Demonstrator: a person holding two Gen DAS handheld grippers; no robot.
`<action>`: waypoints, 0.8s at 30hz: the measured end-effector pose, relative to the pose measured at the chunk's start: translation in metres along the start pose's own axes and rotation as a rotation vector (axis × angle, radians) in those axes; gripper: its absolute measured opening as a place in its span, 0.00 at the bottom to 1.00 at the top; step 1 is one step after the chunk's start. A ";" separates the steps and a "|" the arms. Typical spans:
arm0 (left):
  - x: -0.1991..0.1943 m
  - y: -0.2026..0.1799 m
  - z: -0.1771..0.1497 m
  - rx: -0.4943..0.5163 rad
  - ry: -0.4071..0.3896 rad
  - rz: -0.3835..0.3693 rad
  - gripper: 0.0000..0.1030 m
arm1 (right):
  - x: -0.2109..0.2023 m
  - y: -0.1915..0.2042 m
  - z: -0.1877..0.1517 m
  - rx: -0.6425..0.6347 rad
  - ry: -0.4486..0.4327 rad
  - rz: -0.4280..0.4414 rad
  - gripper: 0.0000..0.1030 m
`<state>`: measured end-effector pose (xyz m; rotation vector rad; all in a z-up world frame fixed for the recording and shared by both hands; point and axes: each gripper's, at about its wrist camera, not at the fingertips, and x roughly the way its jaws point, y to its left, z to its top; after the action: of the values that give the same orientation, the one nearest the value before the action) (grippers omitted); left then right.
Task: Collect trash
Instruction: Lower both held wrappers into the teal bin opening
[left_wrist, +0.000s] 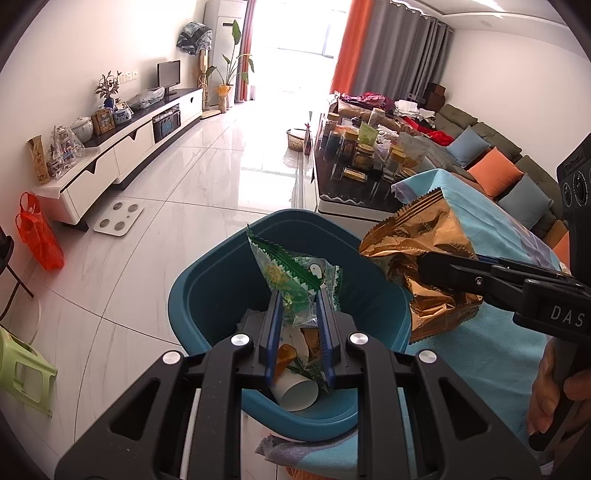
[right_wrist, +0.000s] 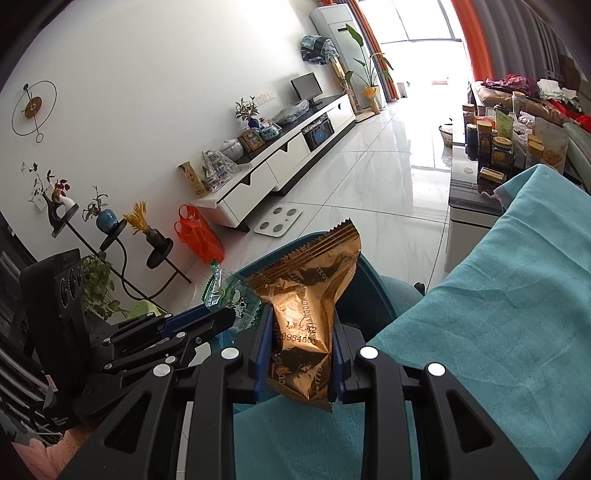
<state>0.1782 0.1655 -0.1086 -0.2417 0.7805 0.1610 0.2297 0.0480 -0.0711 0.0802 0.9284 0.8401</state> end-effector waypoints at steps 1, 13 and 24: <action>0.001 0.000 0.000 -0.001 0.001 0.001 0.19 | 0.001 0.000 0.000 -0.001 0.002 0.000 0.25; 0.007 0.006 -0.001 -0.014 0.007 0.012 0.19 | 0.017 0.003 0.003 -0.017 0.038 -0.014 0.25; 0.012 0.008 -0.002 -0.020 0.016 0.012 0.19 | 0.028 0.005 0.008 -0.024 0.065 -0.019 0.26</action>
<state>0.1833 0.1728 -0.1199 -0.2574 0.7968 0.1789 0.2416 0.0719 -0.0826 0.0233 0.9786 0.8396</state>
